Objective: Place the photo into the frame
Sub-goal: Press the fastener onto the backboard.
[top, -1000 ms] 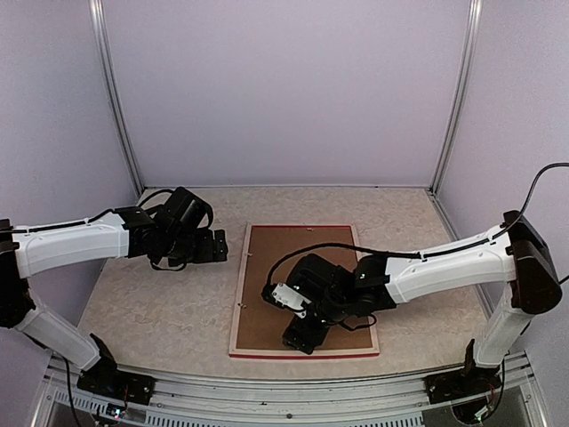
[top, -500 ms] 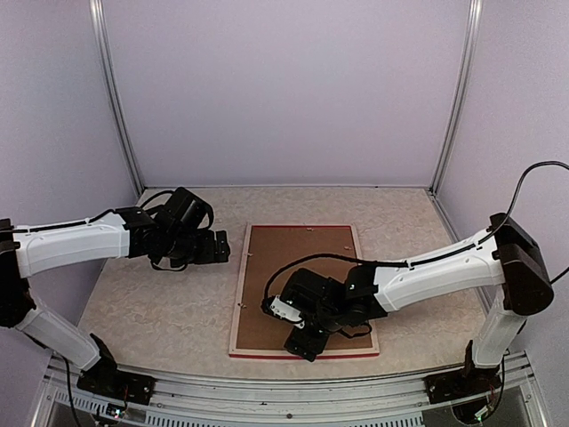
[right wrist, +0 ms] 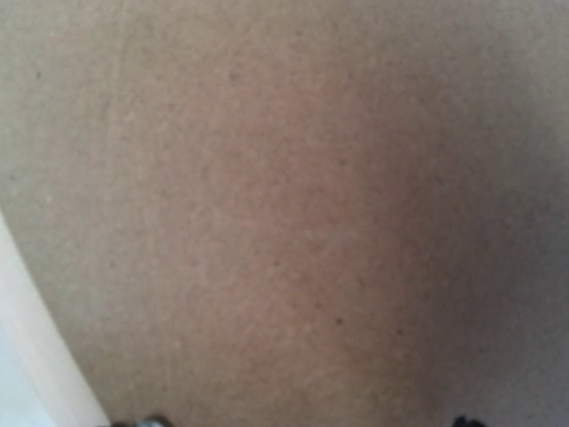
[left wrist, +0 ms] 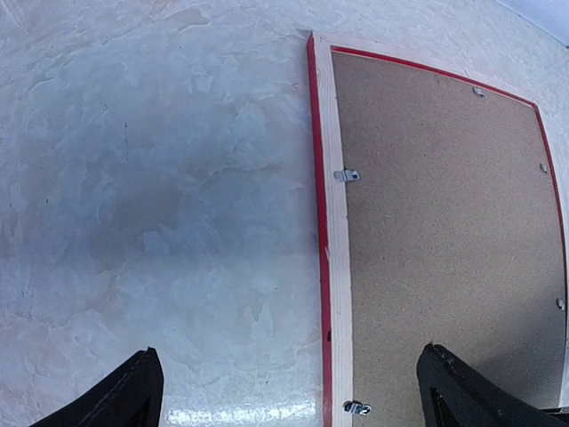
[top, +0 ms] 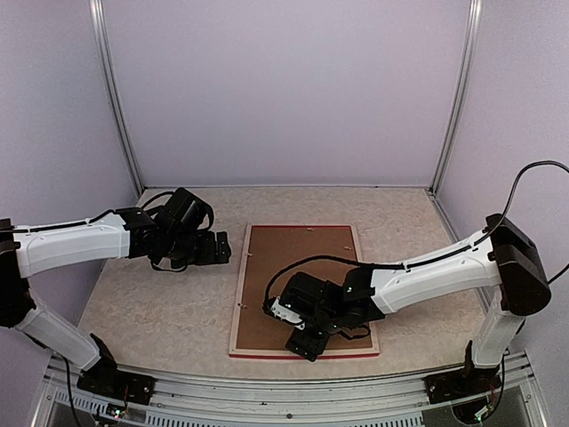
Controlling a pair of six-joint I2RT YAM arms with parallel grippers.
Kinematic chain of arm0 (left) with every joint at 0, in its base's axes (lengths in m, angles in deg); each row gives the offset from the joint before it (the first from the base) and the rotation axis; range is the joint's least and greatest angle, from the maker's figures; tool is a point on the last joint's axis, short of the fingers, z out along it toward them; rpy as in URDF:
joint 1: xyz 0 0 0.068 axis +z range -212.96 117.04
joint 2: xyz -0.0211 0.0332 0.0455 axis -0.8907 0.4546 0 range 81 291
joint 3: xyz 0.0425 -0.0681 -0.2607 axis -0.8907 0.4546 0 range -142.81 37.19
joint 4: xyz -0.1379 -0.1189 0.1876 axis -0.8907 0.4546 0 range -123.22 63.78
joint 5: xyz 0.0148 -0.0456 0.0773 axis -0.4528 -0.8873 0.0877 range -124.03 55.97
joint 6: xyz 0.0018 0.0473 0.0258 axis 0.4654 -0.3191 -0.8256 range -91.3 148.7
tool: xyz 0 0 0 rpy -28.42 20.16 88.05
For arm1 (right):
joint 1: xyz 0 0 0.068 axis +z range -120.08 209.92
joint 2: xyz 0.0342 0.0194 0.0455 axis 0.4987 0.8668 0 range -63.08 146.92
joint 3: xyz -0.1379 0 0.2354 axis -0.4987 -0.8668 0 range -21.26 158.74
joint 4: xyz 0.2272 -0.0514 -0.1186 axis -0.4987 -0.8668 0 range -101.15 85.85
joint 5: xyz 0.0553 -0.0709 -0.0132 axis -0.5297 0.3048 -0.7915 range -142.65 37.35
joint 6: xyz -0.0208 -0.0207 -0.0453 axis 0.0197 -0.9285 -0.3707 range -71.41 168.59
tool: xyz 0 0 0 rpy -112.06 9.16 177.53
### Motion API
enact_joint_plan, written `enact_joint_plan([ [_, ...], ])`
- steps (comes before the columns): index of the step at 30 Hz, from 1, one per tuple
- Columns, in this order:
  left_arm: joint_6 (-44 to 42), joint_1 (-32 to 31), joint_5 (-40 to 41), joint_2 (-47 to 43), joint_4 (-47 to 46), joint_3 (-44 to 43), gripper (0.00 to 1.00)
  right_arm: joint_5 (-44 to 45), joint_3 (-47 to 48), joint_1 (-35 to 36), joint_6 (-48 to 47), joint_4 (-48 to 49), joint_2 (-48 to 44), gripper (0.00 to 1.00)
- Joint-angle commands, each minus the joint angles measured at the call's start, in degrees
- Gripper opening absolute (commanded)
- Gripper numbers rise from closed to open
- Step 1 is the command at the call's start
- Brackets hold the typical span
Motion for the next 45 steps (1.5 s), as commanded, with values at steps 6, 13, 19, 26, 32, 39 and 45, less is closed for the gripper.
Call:
enact_joint_plan([
  [6, -0.64, 0.23, -0.92, 0.48, -1.73, 0.94, 0.99, 4.17, 1.51, 0.35, 1.14, -1.63, 1.76, 0.8],
  [13, -0.58, 0.15, -1.19, 0.6, -2.1, 1.29, 0.99, 5.53, 1.76, 0.35, 1.77, -1.72, 1.99, 0.8],
  [19, -0.49, -0.03, -1.31, 0.73, -2.4, 1.55, 0.99, 6.7, 2.09, 0.27, 1.9, -2.02, 1.91, 0.79],
  [26, -0.42, -0.25, -1.35, 0.95, -2.53, 1.63, 0.99, 6.1, 2.0, 0.27, 2.21, -1.85, 1.57, 0.79],
  [32, -0.41, -0.92, -2.1, 1.12, -3.25, 1.93, 0.99, 1.99, -0.67, 0.14, 2.0, 1.35, -3.32, 0.81],
  [39, -0.36, -2.38, -5.44, 1.96, -5.75, 3.28, 0.99, -2.49, -4.58, -3.72, 4.39, 5.12, -10.79, 0.82],
  [45, -1.3, -3.75, -6.09, 3.68, -6.45, 1.81, 0.99, 0.94, -4.99, -11.66, 9.92, 1.51, -13.71, 0.81],
])
